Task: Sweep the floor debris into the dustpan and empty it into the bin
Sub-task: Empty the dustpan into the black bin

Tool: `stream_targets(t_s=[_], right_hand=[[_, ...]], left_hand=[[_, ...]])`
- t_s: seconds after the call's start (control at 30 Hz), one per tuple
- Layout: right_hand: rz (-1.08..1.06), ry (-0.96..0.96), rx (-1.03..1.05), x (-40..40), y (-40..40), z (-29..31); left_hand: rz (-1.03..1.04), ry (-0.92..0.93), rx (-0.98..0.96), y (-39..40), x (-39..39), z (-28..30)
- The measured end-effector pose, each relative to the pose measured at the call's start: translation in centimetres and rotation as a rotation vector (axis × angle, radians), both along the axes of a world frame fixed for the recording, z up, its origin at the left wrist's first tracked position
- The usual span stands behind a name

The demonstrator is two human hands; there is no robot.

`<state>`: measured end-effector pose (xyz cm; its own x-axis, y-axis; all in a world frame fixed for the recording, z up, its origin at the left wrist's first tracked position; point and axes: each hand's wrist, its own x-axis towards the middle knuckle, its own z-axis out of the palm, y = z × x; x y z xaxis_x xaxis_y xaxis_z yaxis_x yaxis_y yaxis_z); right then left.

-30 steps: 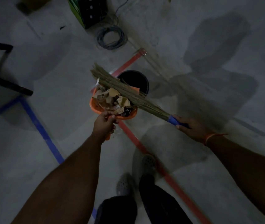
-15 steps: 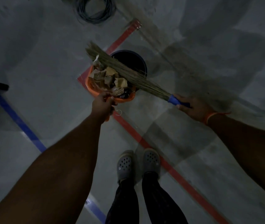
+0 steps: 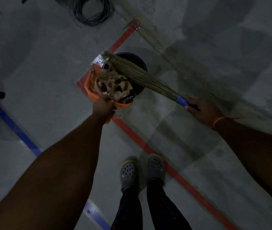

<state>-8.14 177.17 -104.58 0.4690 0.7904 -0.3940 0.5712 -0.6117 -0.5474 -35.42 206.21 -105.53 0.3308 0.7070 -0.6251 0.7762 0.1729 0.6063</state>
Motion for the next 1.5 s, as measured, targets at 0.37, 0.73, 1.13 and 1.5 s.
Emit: stream_targets(t_s=[0.37,0.73,1.13,1.5], right_hand=[[-0.044,-0.013,-0.074,-0.2,0.2,2.5],[-0.076,-0.045,-0.092,-0.7,-0.1,6.5],[-0.083,-0.110,-0.137,-1.6,0.0,11.2],[-0.093,-0.124,-0.112,-2.4,0.3,14.3]], left_hand=[[-0.062,0.094,0.019,1.8,0.3,2.3],[-0.167,0.141,-0.011,1.8,0.1,5.1],[-0.179,0.137,-0.044,3.4,1.1,9.2],[-0.153,0.154,0.026,4.0,4.0,11.6]])
